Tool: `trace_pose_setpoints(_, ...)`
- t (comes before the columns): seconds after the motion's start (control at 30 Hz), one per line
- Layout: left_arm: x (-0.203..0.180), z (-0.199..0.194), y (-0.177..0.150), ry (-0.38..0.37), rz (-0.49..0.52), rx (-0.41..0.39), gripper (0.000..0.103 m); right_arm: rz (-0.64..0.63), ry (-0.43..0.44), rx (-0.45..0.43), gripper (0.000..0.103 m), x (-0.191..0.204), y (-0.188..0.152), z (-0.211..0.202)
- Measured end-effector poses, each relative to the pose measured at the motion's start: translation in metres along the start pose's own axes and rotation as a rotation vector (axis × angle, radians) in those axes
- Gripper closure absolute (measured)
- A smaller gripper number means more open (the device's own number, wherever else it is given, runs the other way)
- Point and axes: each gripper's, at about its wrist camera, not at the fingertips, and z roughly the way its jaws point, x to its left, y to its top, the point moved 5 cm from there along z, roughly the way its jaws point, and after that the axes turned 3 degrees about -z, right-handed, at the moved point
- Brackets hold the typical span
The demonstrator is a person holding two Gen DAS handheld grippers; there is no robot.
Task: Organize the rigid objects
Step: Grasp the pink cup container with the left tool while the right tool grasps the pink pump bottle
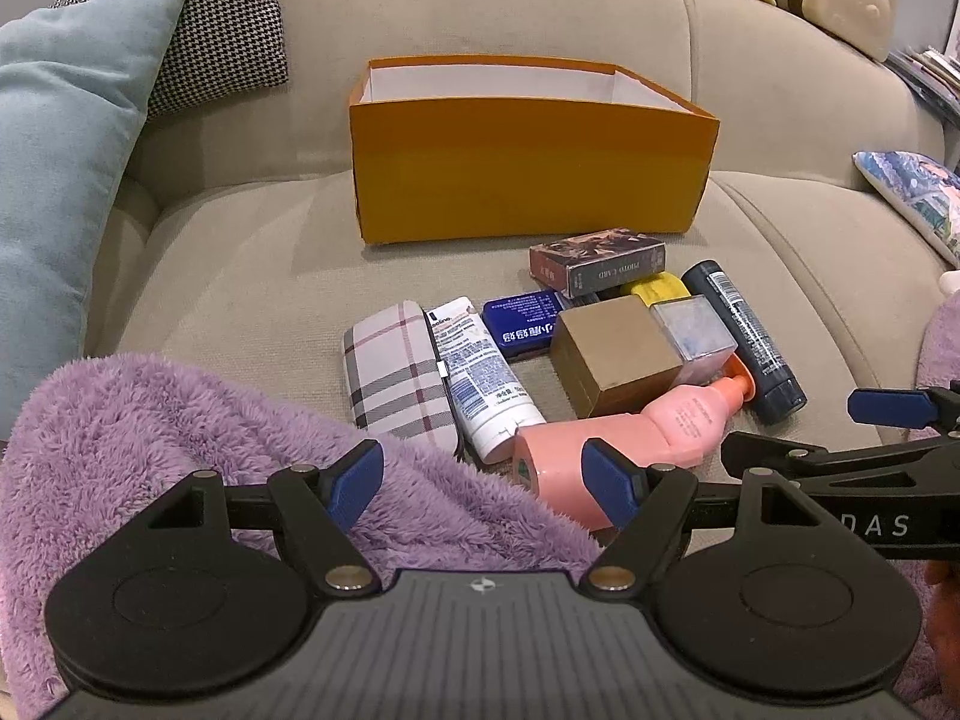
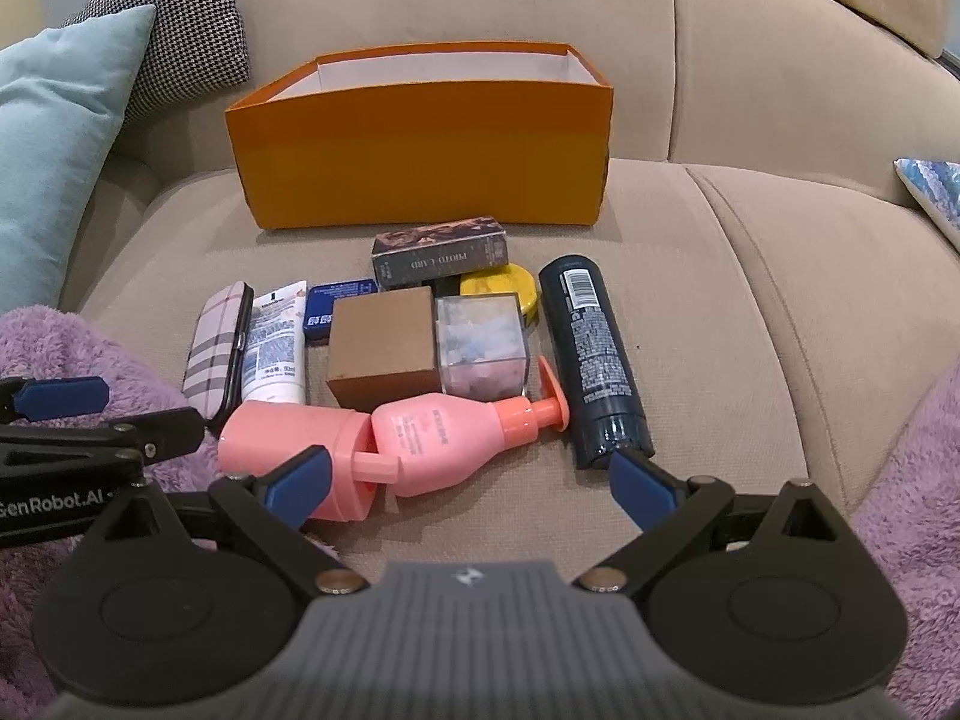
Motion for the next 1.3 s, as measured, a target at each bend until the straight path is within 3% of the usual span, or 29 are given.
trace_pose_setpoints(0.33, 0.000, 0.001, -0.001, -0.001, -0.002, 0.003, 0.015, 0.000, 0.001, 0.008, 0.004, 0.000, 0.000, 0.001)
trace_pose_setpoints(0.47, 0.001, 0.004, -0.001, -0.039, -0.008, 0.019, 0.019, -0.004, -0.005, 0.026, 0.004, 0.000, 0.000, 0.005)
trace_pose_setpoints(0.6, 0.001, 0.010, -0.001, -0.103, -0.015, 0.063, 0.034, -0.007, 0.010, 0.050, 0.010, 0.001, 0.000, 0.011)
trace_pose_setpoints(0.73, -0.003, 0.015, -0.001, -0.188, -0.003, 0.097, 0.048, -0.021, 0.036, 0.079, 0.027, 0.005, -0.001, 0.017)
trace_pose_setpoints(0.83, -0.013, 0.017, 0.000, -0.263, 0.068, 0.105, 0.050, -0.016, 0.031, 0.095, 0.038, 0.003, -0.001, 0.022)
trace_pose_setpoints(1.0, -0.033, 0.024, -0.002, -0.296, 0.224, 0.133, 0.050, 0.008, 0.052, 0.153, 0.056, 0.000, -0.005, 0.035)
trace_pose_setpoints(1.13, -0.044, 0.024, -0.003, -0.232, 0.350, 0.117, 0.051, -0.011, 0.067, 0.205, 0.062, 0.007, -0.011, 0.046)
trace_pose_setpoints(1.3, -0.045, 0.024, -0.007, -0.165, 0.511, 0.106, 0.051, -0.006, 0.124, 0.288, 0.063, 0.014, -0.018, 0.065)
